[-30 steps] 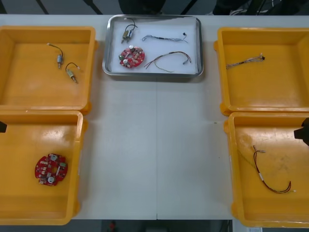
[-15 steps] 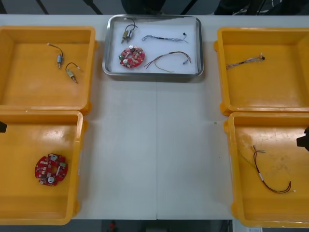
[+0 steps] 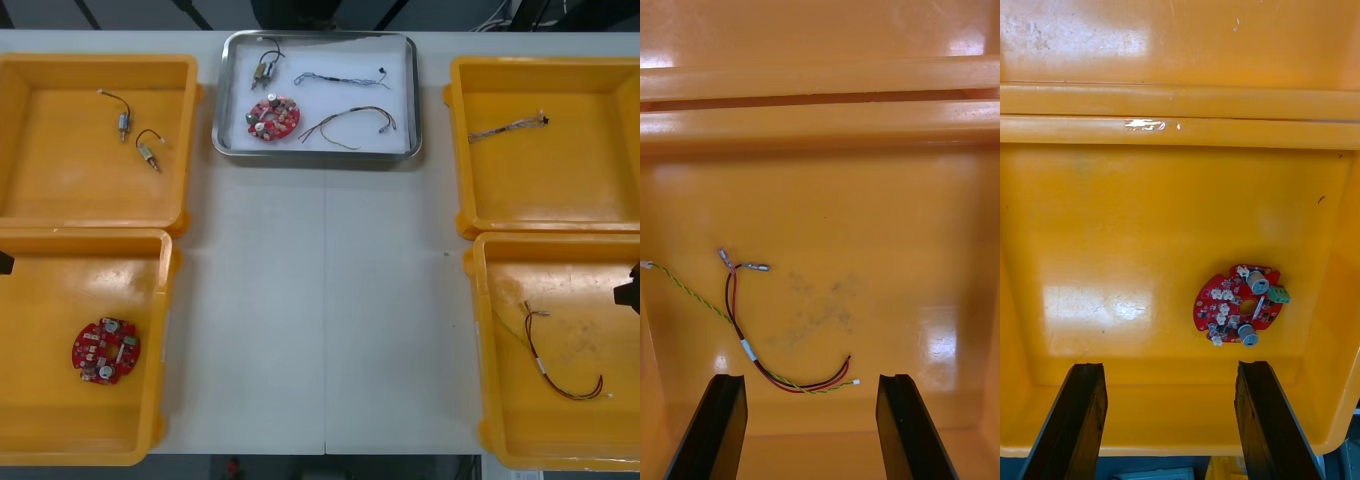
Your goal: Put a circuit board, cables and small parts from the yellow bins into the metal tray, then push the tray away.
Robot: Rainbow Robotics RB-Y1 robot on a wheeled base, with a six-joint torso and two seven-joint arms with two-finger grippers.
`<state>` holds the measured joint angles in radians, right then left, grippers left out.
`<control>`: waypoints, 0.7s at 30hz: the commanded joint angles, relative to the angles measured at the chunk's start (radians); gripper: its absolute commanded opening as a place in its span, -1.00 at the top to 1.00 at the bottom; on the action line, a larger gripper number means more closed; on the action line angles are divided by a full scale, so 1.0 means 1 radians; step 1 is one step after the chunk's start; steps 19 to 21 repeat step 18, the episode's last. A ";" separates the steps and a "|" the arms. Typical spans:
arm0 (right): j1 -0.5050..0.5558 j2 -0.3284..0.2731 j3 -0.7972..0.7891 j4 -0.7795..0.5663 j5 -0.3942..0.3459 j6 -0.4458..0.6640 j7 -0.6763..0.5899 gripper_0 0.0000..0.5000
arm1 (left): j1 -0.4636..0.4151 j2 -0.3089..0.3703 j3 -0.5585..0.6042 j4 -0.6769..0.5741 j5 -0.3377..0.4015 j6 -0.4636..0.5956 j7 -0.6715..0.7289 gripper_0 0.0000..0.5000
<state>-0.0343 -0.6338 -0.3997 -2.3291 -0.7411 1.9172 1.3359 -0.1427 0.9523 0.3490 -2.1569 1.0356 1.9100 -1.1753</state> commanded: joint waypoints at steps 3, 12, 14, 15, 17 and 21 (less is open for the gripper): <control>0.019 -0.037 -0.033 -0.016 -0.006 0.003 -0.037 -1.00 | 0.012 0.017 0.030 -0.021 -0.008 -0.008 -0.076 -1.00; 0.019 -0.037 -0.033 -0.016 -0.006 0.003 -0.037 -1.00 | 0.012 0.017 0.030 -0.021 -0.008 -0.008 -0.076 -1.00; 0.019 -0.037 -0.033 -0.016 -0.006 0.003 -0.037 -1.00 | 0.012 0.017 0.030 -0.021 -0.008 -0.008 -0.076 -1.00; 0.019 -0.037 -0.033 -0.016 -0.006 0.003 -0.037 -1.00 | 0.012 0.017 0.030 -0.021 -0.008 -0.008 -0.076 -1.00; 0.019 -0.037 -0.033 -0.016 -0.006 0.003 -0.037 -1.00 | 0.012 0.017 0.030 -0.021 -0.008 -0.008 -0.076 -1.00; 0.019 -0.037 -0.033 -0.016 -0.006 0.003 -0.037 -1.00 | 0.012 0.017 0.030 -0.021 -0.008 -0.008 -0.076 -1.00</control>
